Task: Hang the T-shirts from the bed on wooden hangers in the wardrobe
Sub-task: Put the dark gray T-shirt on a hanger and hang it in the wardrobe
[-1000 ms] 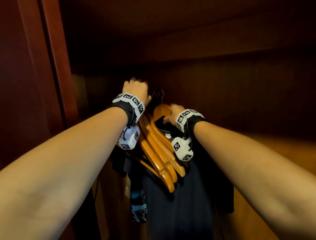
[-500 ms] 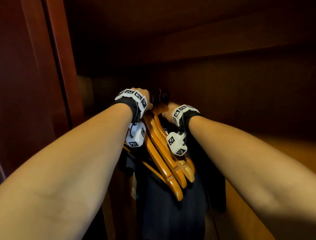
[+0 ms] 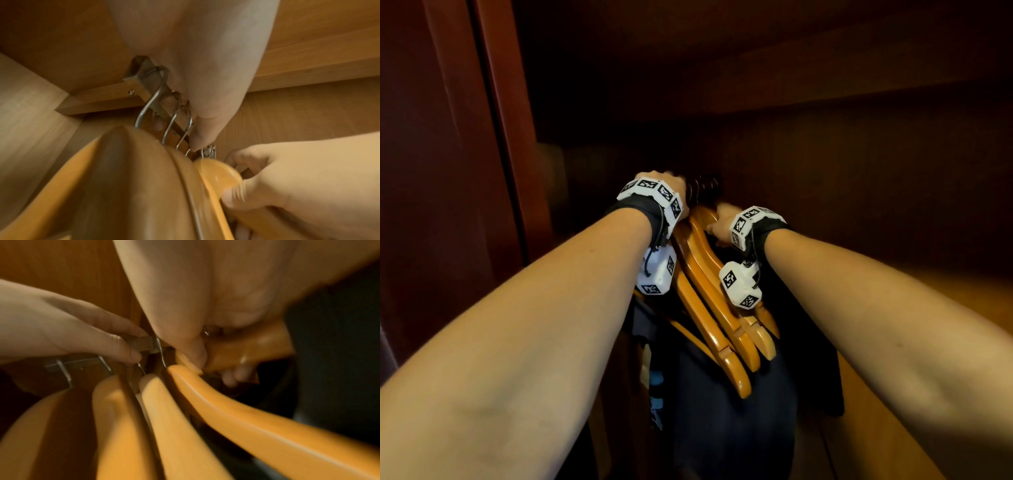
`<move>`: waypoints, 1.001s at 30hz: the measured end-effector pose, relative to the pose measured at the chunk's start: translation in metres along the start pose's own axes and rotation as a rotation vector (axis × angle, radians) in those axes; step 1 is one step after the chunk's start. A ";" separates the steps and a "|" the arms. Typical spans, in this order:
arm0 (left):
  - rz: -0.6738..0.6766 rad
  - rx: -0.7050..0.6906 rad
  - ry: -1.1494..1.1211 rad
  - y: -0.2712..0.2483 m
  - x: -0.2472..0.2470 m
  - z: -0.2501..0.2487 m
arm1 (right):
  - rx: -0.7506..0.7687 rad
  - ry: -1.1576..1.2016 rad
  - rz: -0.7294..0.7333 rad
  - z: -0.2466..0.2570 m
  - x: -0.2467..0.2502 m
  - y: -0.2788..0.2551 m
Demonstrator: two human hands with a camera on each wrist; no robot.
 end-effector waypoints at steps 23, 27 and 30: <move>0.031 0.004 0.123 -0.011 0.001 -0.007 | 0.056 -0.313 0.039 -0.015 -0.005 -0.009; 0.034 0.003 0.138 -0.015 0.002 -0.008 | 0.093 0.063 -0.199 -0.015 -0.001 -0.007; 0.040 0.006 0.151 -0.017 0.004 -0.009 | 0.083 0.123 -0.171 -0.010 -0.002 -0.006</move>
Point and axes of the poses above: each hand's wrist, its own y-axis towards the middle knuckle, its own x-axis out of the back of the hand, z = x × y, the point moved 3 cm from there along y, towards the middle knuckle, and after that the axes turned 3 degrees about -z, right-handed, at the moved point
